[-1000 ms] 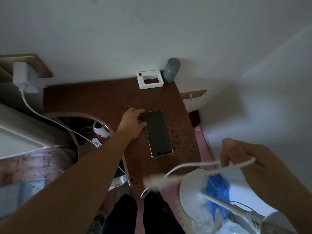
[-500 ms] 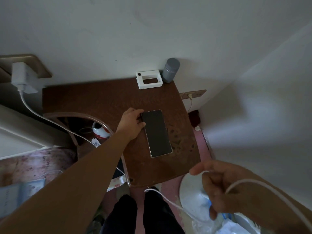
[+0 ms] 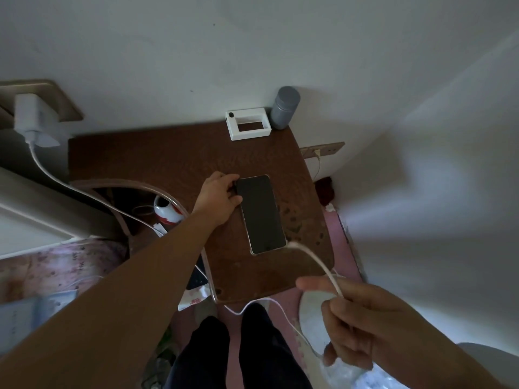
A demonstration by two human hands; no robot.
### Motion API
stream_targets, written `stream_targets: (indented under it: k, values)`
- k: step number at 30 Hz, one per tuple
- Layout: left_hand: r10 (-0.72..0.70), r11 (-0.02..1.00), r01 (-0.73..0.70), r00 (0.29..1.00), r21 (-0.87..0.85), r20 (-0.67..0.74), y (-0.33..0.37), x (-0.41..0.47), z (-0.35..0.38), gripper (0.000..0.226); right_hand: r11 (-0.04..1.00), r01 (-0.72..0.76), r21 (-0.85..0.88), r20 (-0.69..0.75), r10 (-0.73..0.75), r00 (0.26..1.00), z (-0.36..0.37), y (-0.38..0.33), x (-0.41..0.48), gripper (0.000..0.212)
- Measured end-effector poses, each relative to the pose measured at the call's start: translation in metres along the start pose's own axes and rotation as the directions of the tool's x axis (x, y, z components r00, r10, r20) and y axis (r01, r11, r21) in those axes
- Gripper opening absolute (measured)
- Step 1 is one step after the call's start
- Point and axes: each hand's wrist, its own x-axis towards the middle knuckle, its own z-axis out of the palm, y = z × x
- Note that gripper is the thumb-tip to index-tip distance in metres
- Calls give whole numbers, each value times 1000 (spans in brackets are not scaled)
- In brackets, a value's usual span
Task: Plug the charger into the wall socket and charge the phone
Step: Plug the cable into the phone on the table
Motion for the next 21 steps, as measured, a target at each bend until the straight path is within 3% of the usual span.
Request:
stream_targets:
  k: [7, 15, 18, 21]
  values:
    - [2, 1000, -2, 1000, 12, 2, 3, -3, -1, 55, 988, 134, 81, -124, -123, 985, 1, 10, 7, 59]
    - [-4, 1000, 4, 1000, -1, 6, 5, -5, -3, 55, 973, 226, 52, -165, -215, 963, 3, 21, 13, 39]
    - [-7, 1000, 7, 1000, -20, 2, 7, -7, -4, 55, 969, 233, 76, -170, -218, 961, 3, 25, 19, 47]
    - [-7, 1000, 7, 1000, -30, 0, 8, -8, -4, 55, 961, 265, -85, -229, -277, 933, 5, 33, 29, 24]
